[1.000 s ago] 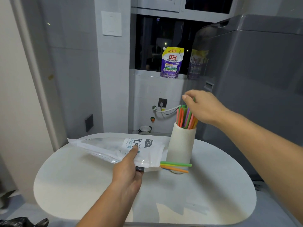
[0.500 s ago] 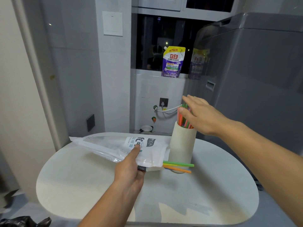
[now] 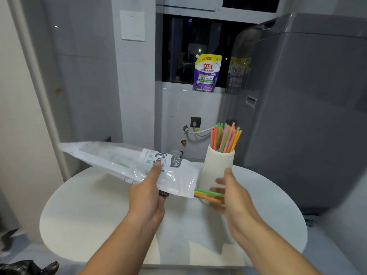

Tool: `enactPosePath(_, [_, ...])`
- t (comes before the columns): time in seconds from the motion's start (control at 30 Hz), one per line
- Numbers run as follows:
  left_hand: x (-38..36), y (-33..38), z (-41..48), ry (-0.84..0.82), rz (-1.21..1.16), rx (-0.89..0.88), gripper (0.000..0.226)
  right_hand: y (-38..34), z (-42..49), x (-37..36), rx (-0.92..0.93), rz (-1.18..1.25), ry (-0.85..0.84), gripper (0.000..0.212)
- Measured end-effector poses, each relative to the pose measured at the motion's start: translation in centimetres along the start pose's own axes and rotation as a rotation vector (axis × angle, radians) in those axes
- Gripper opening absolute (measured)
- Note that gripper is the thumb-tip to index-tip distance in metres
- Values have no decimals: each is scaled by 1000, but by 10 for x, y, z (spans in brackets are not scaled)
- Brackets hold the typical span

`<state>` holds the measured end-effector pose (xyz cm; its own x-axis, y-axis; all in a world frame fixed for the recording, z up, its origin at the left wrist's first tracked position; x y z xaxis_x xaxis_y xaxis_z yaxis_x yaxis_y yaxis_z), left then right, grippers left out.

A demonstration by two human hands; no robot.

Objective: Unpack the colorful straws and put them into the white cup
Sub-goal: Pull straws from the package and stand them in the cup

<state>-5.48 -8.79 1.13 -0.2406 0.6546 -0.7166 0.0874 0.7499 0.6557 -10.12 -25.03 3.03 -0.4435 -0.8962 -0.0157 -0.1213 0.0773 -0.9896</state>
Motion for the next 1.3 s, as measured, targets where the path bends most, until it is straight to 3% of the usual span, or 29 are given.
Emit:
enactPosePath(0.1, [-4, 4, -4, -54, 120, -99, 32, 25, -4, -11, -316, 408, -66, 54])
enactPosePath(0.23, [-9, 3, -9, -166, 240, -197, 35, 32, -8, -22, -412, 723, -85, 58])
enactPosePath(0.4, [-9, 2, -12, -254, 362, -273, 32, 43, -8, -25, -455, 679, -138, 56])
enactPosePath(0.53, [-8, 9, -14, -298, 463, -337, 27, 43, -7, -17, -465, 548, -220, 33])
enactPosePath(0.83, [-2, 16, -10, -181, 356, -300, 31, 27, -1, -5, -350, 585, -301, 6])
enactPosePath(1.13, [1, 9, -5, -88, 110, -79, 31, 3, 4, 9, -235, 922, -191, 23])
enactPosePath(1.3, [-4, -3, -6, -89, 82, -37, 33, 1, 5, 2, -121, 879, -194, 22])
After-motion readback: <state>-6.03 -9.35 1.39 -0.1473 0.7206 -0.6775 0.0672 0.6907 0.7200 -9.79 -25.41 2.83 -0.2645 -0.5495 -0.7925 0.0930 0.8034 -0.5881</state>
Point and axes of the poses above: each hand's wrist, its own z-axis towards the middle knuckle, its own x-axis out of the back of the hand, y = z × x, the point moved 2 cm from there along z, towards the middle knuckle, and after that the axes turned 5 degrees about x, right-handed, at the moved point
